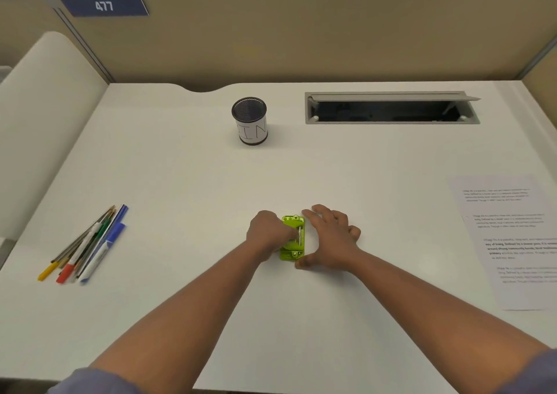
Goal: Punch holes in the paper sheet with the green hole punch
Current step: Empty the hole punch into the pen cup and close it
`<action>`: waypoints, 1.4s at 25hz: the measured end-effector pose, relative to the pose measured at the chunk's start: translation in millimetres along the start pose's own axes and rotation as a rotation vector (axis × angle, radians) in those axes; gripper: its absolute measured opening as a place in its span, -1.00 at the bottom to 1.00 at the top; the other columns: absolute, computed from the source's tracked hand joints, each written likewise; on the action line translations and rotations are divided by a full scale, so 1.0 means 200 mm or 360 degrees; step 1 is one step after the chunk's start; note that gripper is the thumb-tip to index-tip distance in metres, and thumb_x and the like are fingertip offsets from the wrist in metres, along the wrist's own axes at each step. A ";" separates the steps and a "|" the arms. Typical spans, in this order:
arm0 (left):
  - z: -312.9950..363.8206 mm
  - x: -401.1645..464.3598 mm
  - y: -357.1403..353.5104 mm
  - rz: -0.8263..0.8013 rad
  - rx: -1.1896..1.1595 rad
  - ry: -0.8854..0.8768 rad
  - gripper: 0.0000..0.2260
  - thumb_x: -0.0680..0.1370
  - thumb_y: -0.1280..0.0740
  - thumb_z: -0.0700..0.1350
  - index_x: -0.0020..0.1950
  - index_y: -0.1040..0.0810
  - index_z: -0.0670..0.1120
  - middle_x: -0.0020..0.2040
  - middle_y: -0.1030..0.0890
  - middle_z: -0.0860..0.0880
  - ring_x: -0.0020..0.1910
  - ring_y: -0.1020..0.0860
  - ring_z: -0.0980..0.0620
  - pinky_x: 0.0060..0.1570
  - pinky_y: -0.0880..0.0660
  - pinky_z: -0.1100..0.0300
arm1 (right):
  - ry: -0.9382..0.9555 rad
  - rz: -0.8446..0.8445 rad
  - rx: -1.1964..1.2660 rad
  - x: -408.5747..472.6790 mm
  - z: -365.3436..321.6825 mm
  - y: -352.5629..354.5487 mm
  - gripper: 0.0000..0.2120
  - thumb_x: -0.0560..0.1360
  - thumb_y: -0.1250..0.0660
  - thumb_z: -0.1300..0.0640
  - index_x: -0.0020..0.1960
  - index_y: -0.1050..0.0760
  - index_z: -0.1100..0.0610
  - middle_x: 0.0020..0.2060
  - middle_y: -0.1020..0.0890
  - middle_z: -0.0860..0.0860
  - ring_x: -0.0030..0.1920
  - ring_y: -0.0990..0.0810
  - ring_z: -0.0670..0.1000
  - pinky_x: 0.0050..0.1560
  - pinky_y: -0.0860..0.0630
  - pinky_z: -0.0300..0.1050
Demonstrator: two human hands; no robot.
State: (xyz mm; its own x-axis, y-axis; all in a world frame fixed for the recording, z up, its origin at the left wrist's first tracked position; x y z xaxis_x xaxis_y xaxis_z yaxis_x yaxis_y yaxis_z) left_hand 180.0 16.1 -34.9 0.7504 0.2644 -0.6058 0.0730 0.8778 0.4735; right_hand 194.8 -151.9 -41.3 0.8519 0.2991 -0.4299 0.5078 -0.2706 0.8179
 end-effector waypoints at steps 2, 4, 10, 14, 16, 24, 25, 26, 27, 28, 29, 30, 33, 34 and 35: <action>0.00 0.00 0.03 -0.0003 -0.0015 -0.0005 -0.72 0.31 -0.50 -0.21 -0.25 -0.38 -0.12 -0.27 -0.47 -0.12 -0.30 -0.52 -0.11 -0.22 -0.63 0.00 | 0.0008 -0.0026 0.0031 -0.01 0.01 0.00 0.30 -0.01 -0.47 -0.48 0.58 0.10 -0.29 0.60 0.02 -0.24 0.54 0.03 0.01 0.22 -0.11 0.00; 0.00 0.01 0.09 0.0012 -0.0019 -0.0011 -0.73 0.33 -0.49 -0.23 -0.26 -0.38 -0.12 -0.27 -0.48 -0.14 -0.31 -0.53 -0.10 -0.25 -0.63 0.05 | 0.0029 -0.0045 0.0091 -0.03 0.02 0.01 0.32 0.00 -0.50 -0.45 0.58 0.14 -0.28 0.60 0.02 -0.26 0.55 0.04 -0.02 0.22 -0.09 -0.03; -0.07 0.05 0.37 0.0147 -0.0014 0.0026 -0.79 0.37 -0.49 -0.28 -0.22 -0.45 -0.16 -0.22 -0.55 -0.17 -0.26 -0.63 -0.12 -0.33 -0.65 0.09 | 0.0090 -0.0073 0.0187 -0.06 0.02 0.02 0.25 0.09 -0.56 -0.33 0.60 0.09 -0.27 0.61 0.05 -0.31 0.56 0.10 -0.15 0.31 -0.04 -0.06; -0.13 0.09 0.50 0.0212 0.0032 0.0066 -0.79 0.37 -0.49 -0.28 -0.21 -0.45 -0.17 -0.25 -0.55 -0.15 -0.36 -0.60 -0.06 -0.52 -0.53 0.23 | 0.0090 -0.0059 0.0095 -0.08 0.01 -0.01 0.24 0.10 -0.52 -0.33 0.60 0.09 -0.26 0.61 0.11 -0.32 0.58 0.16 -0.16 0.38 -0.03 -0.03; -0.16 0.11 0.55 0.0253 0.0046 0.0082 -0.78 0.36 -0.50 -0.27 -0.20 -0.46 -0.16 -0.23 -0.55 -0.16 -0.33 -0.60 -0.09 -0.46 -0.55 0.19 | 0.0083 -0.0052 0.0073 -0.08 0.00 -0.02 0.24 0.10 -0.52 -0.34 0.60 0.11 -0.27 0.61 0.13 -0.32 0.59 0.17 -0.15 0.40 -0.01 -0.02; -0.18 0.16 0.60 0.0306 0.0036 0.0066 -0.76 0.33 -0.52 -0.22 -0.19 -0.46 -0.14 -0.19 -0.57 -0.14 -0.23 -0.61 -0.14 -0.22 -0.69 0.00 | 0.0077 -0.0047 0.0046 -0.09 0.01 -0.03 0.22 0.13 -0.51 -0.34 0.60 0.13 -0.27 0.61 0.15 -0.31 0.59 0.19 -0.16 0.44 -0.02 0.01; -0.17 0.16 0.61 0.0311 0.0045 0.0066 -0.76 0.33 -0.52 -0.23 -0.20 -0.46 -0.14 -0.19 -0.57 -0.14 -0.23 -0.61 -0.14 -0.16 -0.70 -0.05 | 0.0077 -0.0049 0.0043 -0.09 0.01 -0.03 0.22 0.13 -0.50 -0.34 0.60 0.13 -0.27 0.61 0.15 -0.31 0.59 0.19 -0.17 0.44 -0.02 0.01; -0.17 0.16 0.61 0.0321 0.0057 0.0062 -0.76 0.34 -0.52 -0.23 -0.21 -0.46 -0.14 -0.19 -0.57 -0.15 -0.23 -0.61 -0.15 -0.12 -0.69 -0.10 | 0.0079 -0.0050 0.0040 -0.09 0.01 -0.03 0.22 0.13 -0.50 -0.35 0.60 0.13 -0.27 0.61 0.15 -0.31 0.59 0.19 -0.17 0.44 -0.02 0.01; -0.18 0.16 0.62 0.0335 0.0066 0.0057 -0.76 0.34 -0.52 -0.23 -0.22 -0.45 -0.14 -0.20 -0.57 -0.15 -0.23 -0.60 -0.16 -0.10 -0.69 -0.15 | 0.0082 -0.0049 0.0039 -0.09 0.00 -0.03 0.22 0.13 -0.49 -0.35 0.61 0.13 -0.26 0.61 0.15 -0.31 0.59 0.19 -0.16 0.44 -0.02 0.01; -0.18 0.16 0.62 0.0345 0.0068 0.0051 -0.76 0.33 -0.52 -0.23 -0.23 -0.45 -0.13 -0.20 -0.57 -0.15 -0.22 -0.60 -0.16 -0.08 -0.68 -0.18 | 0.0085 -0.0051 0.0033 -0.09 0.00 -0.03 0.21 0.14 -0.49 -0.35 0.61 0.12 -0.26 0.61 0.15 -0.30 0.60 0.19 -0.16 0.44 -0.01 0.01; -0.19 0.17 0.62 0.0346 0.0062 0.0042 -0.75 0.33 -0.53 -0.22 -0.24 -0.44 -0.12 -0.20 -0.56 -0.15 -0.22 -0.60 -0.16 -0.07 -0.68 -0.18 | 0.0089 -0.0061 0.0020 -0.09 0.00 -0.03 0.21 0.15 -0.49 -0.35 0.61 0.12 -0.25 0.62 0.15 -0.29 0.60 0.20 -0.16 0.45 0.00 0.01; -0.20 0.17 0.62 0.0341 0.0050 0.0023 -0.73 0.32 -0.54 -0.19 -0.24 -0.44 -0.11 -0.20 -0.55 -0.14 -0.21 -0.58 -0.15 -0.04 -0.68 -0.15 | 0.0093 -0.0072 -0.0001 -0.09 0.00 -0.03 0.19 0.17 -0.49 -0.36 0.61 0.12 -0.25 0.62 0.16 -0.28 0.60 0.20 -0.15 0.46 0.01 0.02; -0.20 0.16 0.67 0.0448 0.0004 -0.0178 -0.66 0.38 -0.56 0.07 -0.08 -0.52 -0.10 -0.09 -0.57 -0.01 -0.13 -0.54 -0.04 -0.08 -0.54 0.04 | 0.0085 -0.0065 0.0003 -0.09 -0.01 -0.03 0.08 0.25 -0.43 -0.39 0.60 0.08 -0.27 0.62 0.10 -0.25 0.61 0.16 -0.11 0.46 0.01 0.05; -0.20 0.15 0.71 0.0557 0.0011 -0.0270 -0.65 0.44 -0.50 0.13 0.02 -0.56 -0.09 -0.01 -0.58 0.00 -0.05 -0.55 -0.01 -0.04 -0.49 0.07 | 0.0092 -0.0036 0.0044 -0.08 -0.03 -0.02 -0.01 0.31 -0.42 -0.37 0.59 0.01 -0.28 0.62 0.01 -0.23 0.61 0.08 -0.08 0.45 -0.02 0.07; -0.21 0.14 0.76 0.0670 0.0055 -0.0360 -0.69 0.52 -0.41 0.11 0.11 -0.57 -0.08 0.10 -0.60 -0.03 0.03 -0.56 -0.03 0.02 -0.45 0.09 | 0.0123 0.0006 0.0092 -0.07 -0.06 -0.01 -0.14 0.37 -0.41 -0.32 0.57 -0.10 -0.28 0.60 -0.12 -0.20 0.59 -0.05 -0.03 0.43 -0.09 0.09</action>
State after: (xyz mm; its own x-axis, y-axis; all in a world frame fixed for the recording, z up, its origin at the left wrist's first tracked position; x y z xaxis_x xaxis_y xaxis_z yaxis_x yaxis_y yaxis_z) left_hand 184.7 172.8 -6.4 0.8435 0.4968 -0.2042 -0.2489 0.6984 0.6710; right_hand 180.5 -145.5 -31.5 0.8426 0.3671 -0.3940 0.5128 -0.3236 0.7952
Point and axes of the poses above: each hand's wrist, its own x-axis towards the middle knuckle, its own y-axis out of the back of the hand, z = x × y, the point moved 10 cm from there along x, towards the middle knuckle
